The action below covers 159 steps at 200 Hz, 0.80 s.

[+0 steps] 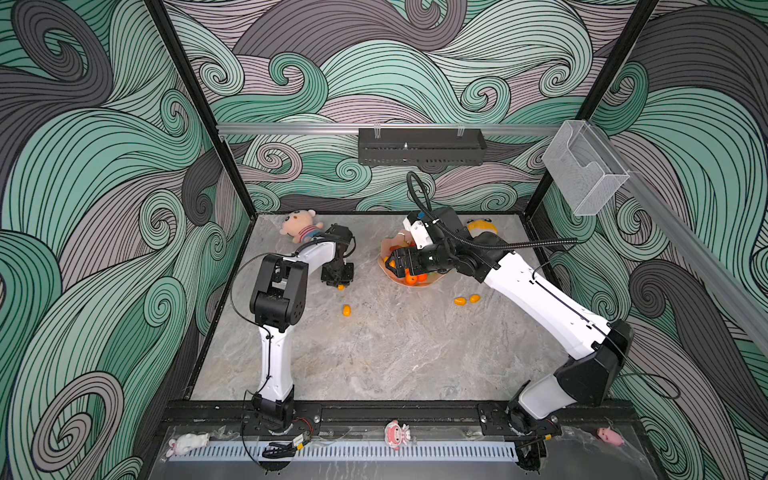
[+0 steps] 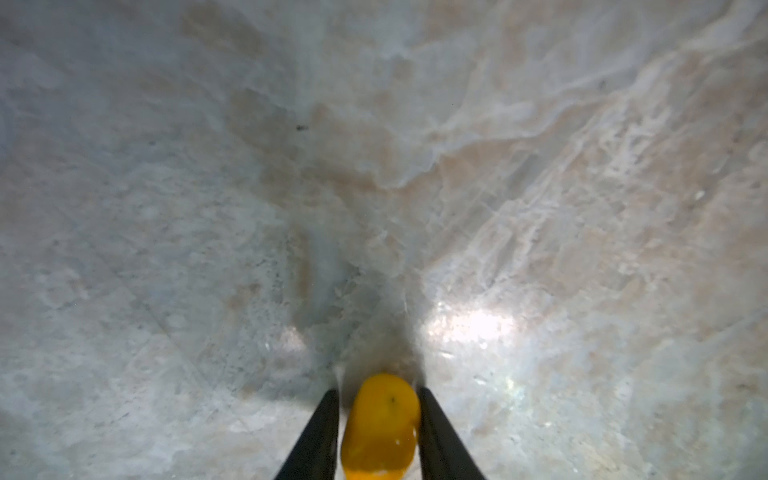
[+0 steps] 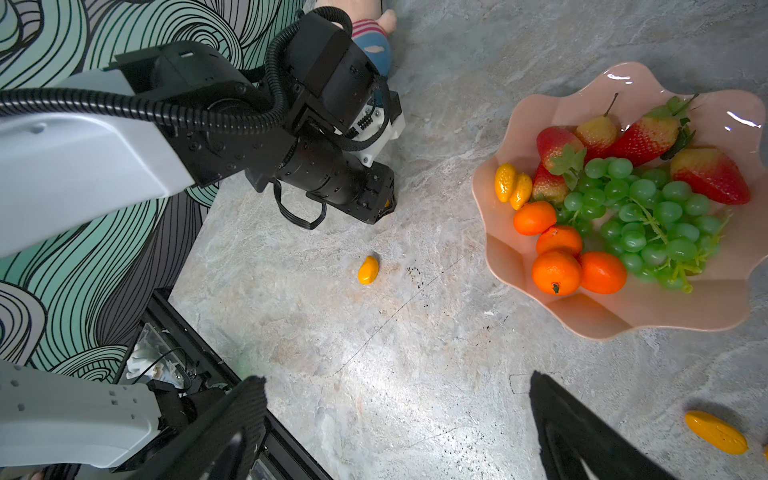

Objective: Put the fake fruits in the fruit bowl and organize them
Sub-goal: 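Close the left gripper on another yellow fruit while the right moves over the bowl, then lift the held yellow fruit with the left gripper and carry it over the bowl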

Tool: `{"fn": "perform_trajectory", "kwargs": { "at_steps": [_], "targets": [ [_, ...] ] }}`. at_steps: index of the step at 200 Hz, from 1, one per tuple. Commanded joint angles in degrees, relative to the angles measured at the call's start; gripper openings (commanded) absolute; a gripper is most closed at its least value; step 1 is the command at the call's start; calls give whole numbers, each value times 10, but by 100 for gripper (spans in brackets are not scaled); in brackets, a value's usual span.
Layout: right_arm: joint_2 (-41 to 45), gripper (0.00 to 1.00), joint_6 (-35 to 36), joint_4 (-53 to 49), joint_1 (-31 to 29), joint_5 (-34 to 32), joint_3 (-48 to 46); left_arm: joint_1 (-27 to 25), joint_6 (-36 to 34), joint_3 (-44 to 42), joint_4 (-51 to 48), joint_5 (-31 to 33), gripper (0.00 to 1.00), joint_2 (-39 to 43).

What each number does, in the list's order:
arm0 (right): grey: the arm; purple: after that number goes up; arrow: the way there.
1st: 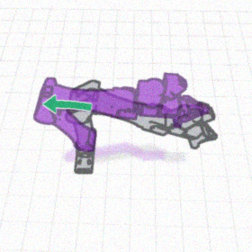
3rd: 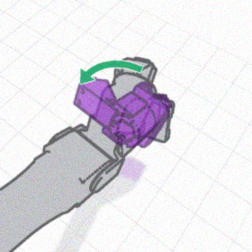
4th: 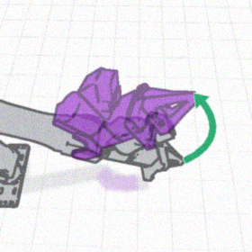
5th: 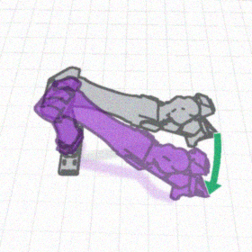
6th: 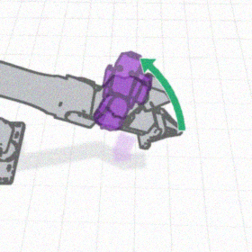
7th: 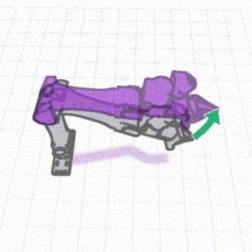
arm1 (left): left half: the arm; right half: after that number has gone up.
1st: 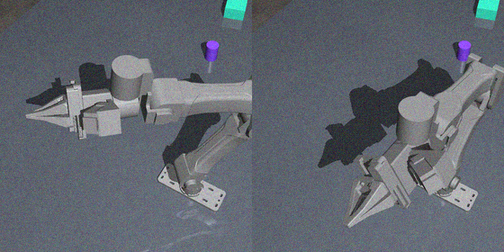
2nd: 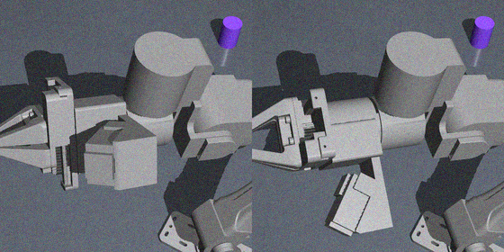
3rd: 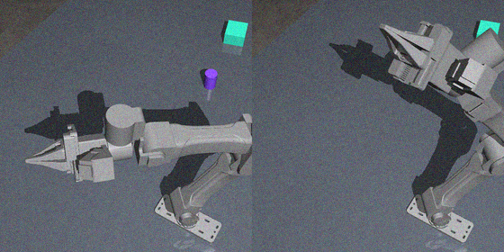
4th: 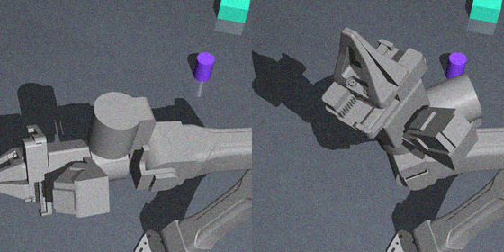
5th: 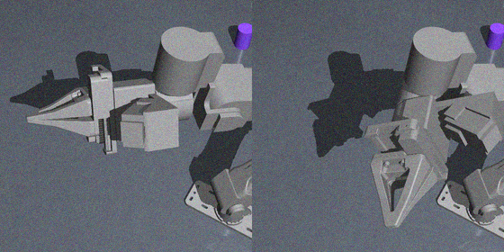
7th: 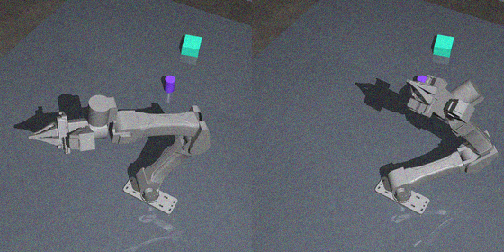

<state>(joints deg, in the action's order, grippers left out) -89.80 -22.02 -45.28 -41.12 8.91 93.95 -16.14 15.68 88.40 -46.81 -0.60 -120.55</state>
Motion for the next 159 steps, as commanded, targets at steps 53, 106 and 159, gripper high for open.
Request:
{"fn": "perform_trajectory", "kwargs": {
  "at_steps": [53,106,159],
  "targets": [
    [40,99,-15,-12,22,-6,-61,4,8,11,-13,-14,31,6],
    [80,99,-35,-8,37,-16,-123,3,16,5,-11,-20,30,44],
    [110,99,-48,13,97,27,-179,-9,13,14,-20,-33,29,74]
  ]
}}
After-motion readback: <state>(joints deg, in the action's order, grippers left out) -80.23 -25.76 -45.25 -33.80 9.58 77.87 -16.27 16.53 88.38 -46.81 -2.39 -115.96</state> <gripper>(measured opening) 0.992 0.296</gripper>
